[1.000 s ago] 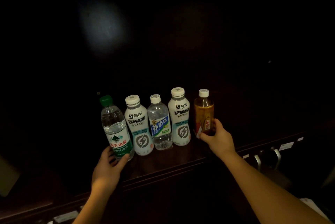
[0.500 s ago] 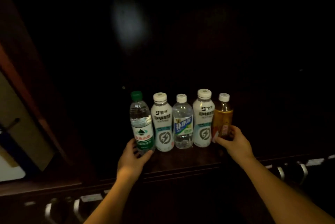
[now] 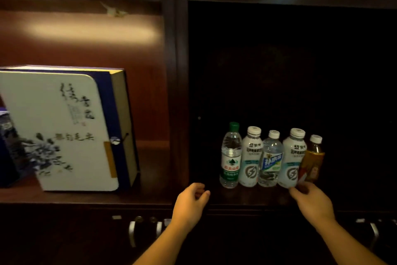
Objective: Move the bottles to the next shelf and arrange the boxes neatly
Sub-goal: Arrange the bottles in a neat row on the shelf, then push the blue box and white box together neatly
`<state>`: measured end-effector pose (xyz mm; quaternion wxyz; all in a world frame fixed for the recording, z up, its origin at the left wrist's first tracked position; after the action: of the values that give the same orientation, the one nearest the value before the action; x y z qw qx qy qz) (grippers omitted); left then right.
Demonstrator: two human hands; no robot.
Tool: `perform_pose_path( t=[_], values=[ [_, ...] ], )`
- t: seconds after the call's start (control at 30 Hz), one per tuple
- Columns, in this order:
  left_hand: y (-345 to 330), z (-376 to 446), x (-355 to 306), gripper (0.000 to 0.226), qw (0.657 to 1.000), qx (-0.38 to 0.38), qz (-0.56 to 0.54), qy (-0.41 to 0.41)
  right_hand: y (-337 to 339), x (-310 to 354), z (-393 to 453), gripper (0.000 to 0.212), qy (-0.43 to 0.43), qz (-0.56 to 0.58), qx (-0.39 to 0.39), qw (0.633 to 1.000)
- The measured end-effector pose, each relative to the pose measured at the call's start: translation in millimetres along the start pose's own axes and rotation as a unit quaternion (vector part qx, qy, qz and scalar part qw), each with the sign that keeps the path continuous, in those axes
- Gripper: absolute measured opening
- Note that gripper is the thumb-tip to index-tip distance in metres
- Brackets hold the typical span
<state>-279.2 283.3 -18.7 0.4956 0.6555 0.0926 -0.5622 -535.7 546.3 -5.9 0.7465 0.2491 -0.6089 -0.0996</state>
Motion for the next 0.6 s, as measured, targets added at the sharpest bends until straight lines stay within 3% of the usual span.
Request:
perform_pose_path(
  t=[0.1,0.27,0.6],
  values=[
    [50,-24,15,0.032,0.999,0.03,0.007,-0.024,-28,41,-57,0.041,0.002,-0.017,0.014,1.0],
    [161,-58,50,0.028,0.995,-0.023,0.076,-0.055,-93,123,-151,0.042,0.021,-0.029,0.08,0.996],
    [371,-96,122,0.02,0.975,-0.114,0.189,-0.037,-226,299,-286,0.034,0.184,-0.029,0.101,0.977]
  ],
)
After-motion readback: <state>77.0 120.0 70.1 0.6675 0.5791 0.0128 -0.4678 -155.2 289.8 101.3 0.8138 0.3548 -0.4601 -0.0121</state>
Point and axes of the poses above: each hand's wrist, its own z-axis towards the middle knuckle, its own y-axis out of the back of the hand, x = y × z, the point moved 8 cm from there along z, towards the middle knuckle, and after that the axes turned 7 degrees about z, right-handed, at the moved point
